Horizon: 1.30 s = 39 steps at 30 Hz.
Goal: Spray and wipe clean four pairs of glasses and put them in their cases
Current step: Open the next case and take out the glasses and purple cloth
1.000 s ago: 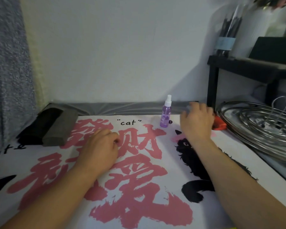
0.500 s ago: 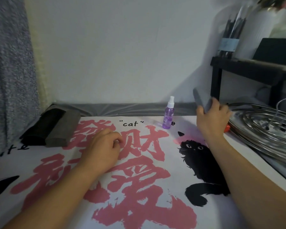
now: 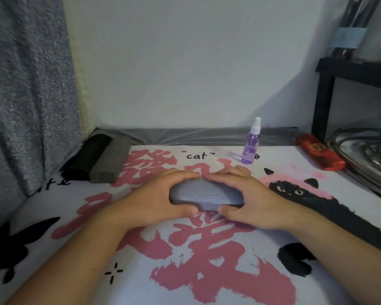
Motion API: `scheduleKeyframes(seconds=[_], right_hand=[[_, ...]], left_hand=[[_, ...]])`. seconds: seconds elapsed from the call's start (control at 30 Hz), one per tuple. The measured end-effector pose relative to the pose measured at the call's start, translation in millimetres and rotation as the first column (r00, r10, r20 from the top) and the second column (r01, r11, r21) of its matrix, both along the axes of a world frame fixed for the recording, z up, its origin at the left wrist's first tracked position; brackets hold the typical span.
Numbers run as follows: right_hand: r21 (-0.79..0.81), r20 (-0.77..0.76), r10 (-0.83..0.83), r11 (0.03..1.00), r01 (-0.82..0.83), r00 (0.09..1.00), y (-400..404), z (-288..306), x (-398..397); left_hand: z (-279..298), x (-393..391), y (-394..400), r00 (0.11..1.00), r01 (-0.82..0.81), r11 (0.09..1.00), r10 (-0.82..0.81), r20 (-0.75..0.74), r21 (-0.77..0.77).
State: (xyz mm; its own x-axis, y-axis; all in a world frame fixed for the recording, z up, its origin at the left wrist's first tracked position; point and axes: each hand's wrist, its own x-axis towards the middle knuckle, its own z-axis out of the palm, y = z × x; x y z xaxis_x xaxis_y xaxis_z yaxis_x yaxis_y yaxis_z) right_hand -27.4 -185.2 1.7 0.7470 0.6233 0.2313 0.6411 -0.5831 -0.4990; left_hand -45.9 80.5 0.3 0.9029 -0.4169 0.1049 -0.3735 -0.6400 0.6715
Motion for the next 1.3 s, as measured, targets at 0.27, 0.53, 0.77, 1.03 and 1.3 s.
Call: scheduleKeyframes(seconds=[0.27,0.53,0.77,1.03,1.3], right_hand=[[-0.016,0.099,-0.097,0.995,0.099,0.990,-9.8,0.9,0.7],[-0.043,0.088,-0.099,0.994,0.103,0.991,-11.3,4.1,2.7],[0.031,0.122,-0.151,0.988,0.148,0.981,0.9,21.7,28.3],[0.056,-0.093,-0.223,0.972,0.229,0.970,29.2,26.3,41.9],[0.153,-0.009,-0.309,0.939,0.307,0.951,14.8,25.9,37.9]], left_hand=[[-4.0,1.2,-5.9,0.996,-0.092,0.996,0.092,0.004,0.014],[7.1,-3.1,-9.4,0.988,-0.101,0.991,0.089,-0.125,-0.092],[6.2,-1.1,-11.7,0.976,-0.188,0.949,0.151,-0.159,-0.252],[6.0,-3.7,9.3,0.949,-0.301,0.927,0.267,-0.168,-0.226],[4.7,3.8,10.1,0.907,-0.419,0.878,0.392,-0.156,-0.232]])
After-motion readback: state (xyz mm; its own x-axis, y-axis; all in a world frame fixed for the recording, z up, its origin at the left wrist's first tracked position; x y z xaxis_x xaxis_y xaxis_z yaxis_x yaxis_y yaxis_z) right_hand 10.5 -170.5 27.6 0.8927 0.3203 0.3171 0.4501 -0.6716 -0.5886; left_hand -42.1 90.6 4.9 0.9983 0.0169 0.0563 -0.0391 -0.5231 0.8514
